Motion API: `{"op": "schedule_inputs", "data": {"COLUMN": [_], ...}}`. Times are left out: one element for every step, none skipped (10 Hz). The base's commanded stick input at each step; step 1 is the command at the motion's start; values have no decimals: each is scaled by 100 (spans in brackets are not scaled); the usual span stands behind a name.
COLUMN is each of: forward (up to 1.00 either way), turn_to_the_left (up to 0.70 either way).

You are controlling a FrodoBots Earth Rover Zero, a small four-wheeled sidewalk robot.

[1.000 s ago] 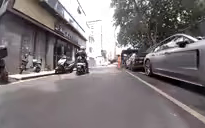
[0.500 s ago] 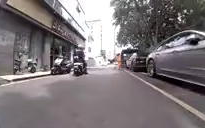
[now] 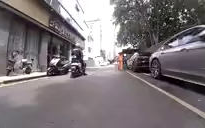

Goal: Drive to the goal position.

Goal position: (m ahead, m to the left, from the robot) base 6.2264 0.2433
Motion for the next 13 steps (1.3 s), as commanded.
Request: {"op": "schedule_inputs", "data": {"forward": [70, 70, 70, 70, 70, 70, 70, 70, 70, 70, 70, 70, 70], "turn_to_the_left": [0, 0, 0, 0, 0, 0, 0, 0, 0, 0, 0, 0, 0]}}
